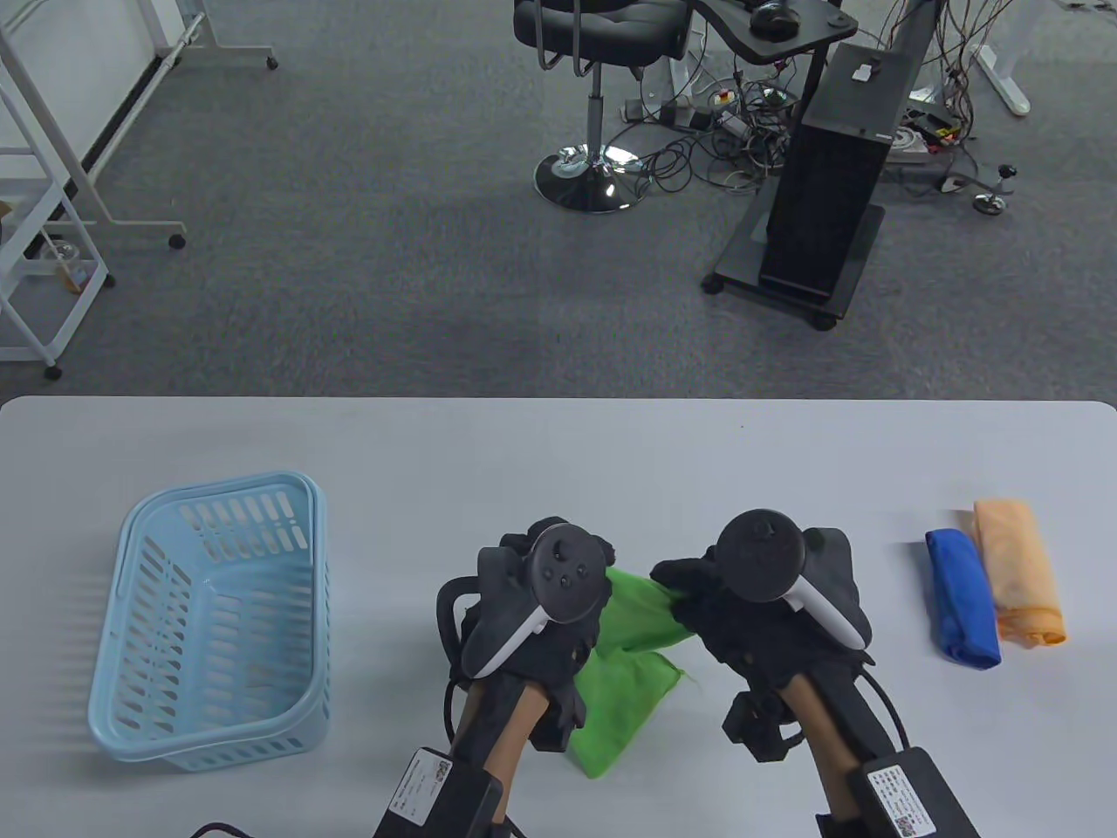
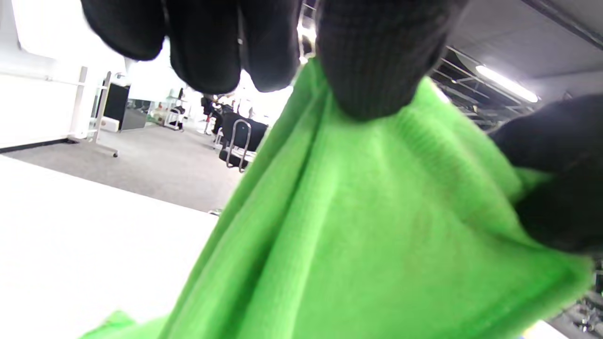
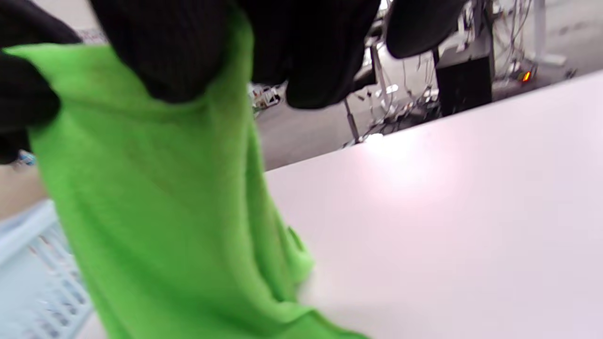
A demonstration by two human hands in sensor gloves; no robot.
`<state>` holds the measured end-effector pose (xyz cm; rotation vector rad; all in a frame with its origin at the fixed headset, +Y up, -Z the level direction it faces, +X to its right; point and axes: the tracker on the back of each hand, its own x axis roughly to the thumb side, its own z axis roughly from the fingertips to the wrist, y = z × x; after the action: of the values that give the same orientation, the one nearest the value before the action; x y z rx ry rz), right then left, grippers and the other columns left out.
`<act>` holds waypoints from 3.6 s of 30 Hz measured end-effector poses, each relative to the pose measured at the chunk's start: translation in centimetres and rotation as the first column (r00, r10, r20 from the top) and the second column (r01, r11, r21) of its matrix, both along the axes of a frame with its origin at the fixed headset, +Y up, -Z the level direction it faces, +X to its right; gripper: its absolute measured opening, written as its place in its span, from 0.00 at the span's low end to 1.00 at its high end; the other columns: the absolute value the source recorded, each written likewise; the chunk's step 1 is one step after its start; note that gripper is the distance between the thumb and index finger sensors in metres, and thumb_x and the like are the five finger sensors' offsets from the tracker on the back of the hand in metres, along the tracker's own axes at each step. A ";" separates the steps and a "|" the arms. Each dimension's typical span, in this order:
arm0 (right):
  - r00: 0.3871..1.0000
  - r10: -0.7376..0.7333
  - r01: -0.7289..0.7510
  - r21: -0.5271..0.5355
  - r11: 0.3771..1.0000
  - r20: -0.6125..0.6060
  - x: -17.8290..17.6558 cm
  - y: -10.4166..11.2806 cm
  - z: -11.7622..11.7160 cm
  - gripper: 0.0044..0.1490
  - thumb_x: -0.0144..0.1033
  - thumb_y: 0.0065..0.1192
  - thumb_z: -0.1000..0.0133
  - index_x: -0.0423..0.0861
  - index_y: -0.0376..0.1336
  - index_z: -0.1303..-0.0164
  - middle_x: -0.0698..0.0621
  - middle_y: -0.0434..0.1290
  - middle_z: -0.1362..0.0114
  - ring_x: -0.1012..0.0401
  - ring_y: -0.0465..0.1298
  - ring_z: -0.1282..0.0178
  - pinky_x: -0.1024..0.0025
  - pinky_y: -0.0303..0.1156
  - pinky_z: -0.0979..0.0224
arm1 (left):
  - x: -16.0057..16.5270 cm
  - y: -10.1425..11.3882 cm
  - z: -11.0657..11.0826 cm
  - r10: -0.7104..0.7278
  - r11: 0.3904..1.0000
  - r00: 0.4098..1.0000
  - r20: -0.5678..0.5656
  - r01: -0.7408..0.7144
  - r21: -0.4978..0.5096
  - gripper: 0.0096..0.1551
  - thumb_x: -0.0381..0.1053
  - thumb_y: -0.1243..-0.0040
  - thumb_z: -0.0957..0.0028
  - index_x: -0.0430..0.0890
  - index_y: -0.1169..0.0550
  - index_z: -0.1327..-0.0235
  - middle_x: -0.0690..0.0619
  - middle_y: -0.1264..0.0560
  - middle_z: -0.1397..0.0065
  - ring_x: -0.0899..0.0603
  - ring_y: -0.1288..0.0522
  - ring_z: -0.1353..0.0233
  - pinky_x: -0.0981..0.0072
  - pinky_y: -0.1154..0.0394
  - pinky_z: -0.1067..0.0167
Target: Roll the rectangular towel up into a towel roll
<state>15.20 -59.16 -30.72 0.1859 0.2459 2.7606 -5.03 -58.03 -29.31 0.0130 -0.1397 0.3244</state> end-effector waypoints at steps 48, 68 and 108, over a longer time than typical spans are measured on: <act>0.992 0.073 -0.079 -0.050 0.996 -0.105 1.6 -17.2 5.9 0.33 0.50 0.66 0.64 0.52 0.72 0.49 0.45 0.68 0.30 0.54 0.80 0.40 0.54 0.76 0.39 | 1.0 -16.2 6.8 -0.173 0.958 0.949 0.263 0.224 -0.180 0.46 0.70 0.36 0.67 0.59 0.28 0.30 0.42 0.36 0.21 0.30 0.35 0.23 0.29 0.40 0.32; 0.972 0.040 -0.014 0.112 0.994 -0.233 -0.9 -15.0 7.2 0.32 0.45 0.65 0.62 0.56 0.70 0.45 0.48 0.59 0.26 0.51 0.67 0.27 0.45 0.63 0.27 | 0.7 -18.8 6.0 -0.200 0.943 0.964 0.178 0.238 -0.232 0.28 0.60 0.44 0.58 0.53 0.15 0.47 0.42 0.31 0.27 0.30 0.37 0.25 0.31 0.43 0.32; 0.967 0.183 -0.189 -0.019 0.982 -0.177 -0.8 -17.8 5.9 0.32 0.46 0.57 0.61 0.49 0.74 0.49 0.48 0.65 0.29 0.51 0.69 0.29 0.46 0.64 0.28 | 1.9 -18.9 6.6 -0.298 0.937 0.920 0.255 0.333 -0.103 0.30 0.55 0.44 0.60 0.52 0.18 0.44 0.47 0.27 0.31 0.33 0.35 0.25 0.31 0.42 0.31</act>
<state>14.43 -76.94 -24.81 0.4161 0.3762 2.9254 -3.14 -76.96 -22.68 -0.1920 -0.3500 0.0091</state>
